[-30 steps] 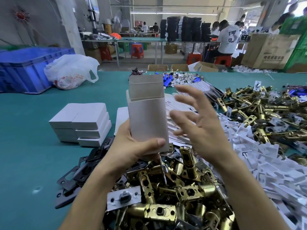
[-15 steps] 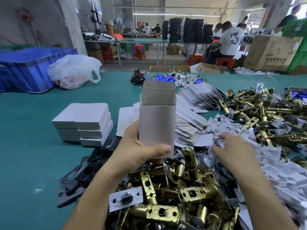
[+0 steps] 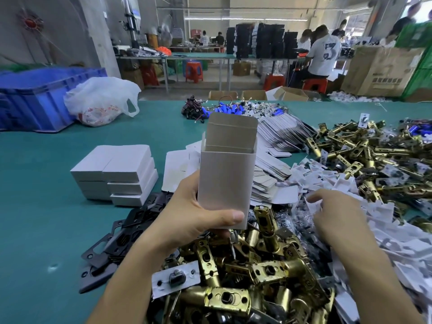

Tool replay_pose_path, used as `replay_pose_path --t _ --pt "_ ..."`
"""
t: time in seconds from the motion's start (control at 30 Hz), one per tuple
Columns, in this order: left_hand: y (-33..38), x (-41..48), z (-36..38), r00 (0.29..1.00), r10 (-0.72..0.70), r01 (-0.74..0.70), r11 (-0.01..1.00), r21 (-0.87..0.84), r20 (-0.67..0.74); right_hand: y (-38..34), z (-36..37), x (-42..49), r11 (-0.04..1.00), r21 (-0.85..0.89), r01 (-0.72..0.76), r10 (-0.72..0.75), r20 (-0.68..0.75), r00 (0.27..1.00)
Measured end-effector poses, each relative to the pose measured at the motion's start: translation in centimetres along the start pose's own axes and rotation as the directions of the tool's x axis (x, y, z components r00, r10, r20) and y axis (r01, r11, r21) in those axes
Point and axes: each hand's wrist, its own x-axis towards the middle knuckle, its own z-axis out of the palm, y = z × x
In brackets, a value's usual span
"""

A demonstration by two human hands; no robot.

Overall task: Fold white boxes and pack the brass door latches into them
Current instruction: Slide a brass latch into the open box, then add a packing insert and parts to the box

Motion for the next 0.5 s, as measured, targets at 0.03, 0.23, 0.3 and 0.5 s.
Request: replay_pose_path --t 0.03,0.23,0.3,0.5 --pt "0.0 0.0 0.0 1.0 -0.006 0.006 1.0 -0.002 0.019 0.2 0.0 0.2 1.0 0.016 0.008 -0.007 -0.022 1.0" --pt "0.3 0.0 0.2 0.998 0.013 -0.016 0.999 0.049 0.059 -0.1 -0.9 0.6 0.992 0.08 0.1 -0.09 -0.12 0.989" --pt "0.3 0.0 0.2 0.998 0.018 -0.021 0.998 0.054 0.052 -0.3 -1.5 0.4 0.983 0.117 0.144 -0.133 -0.098 0.986" --pt "0.4 -0.1 0.1 0.999 0.029 -0.033 0.993 0.114 0.04 -2.1 -4.5 -2.1 0.78 0.522 0.345 -0.341 -0.108 0.934"
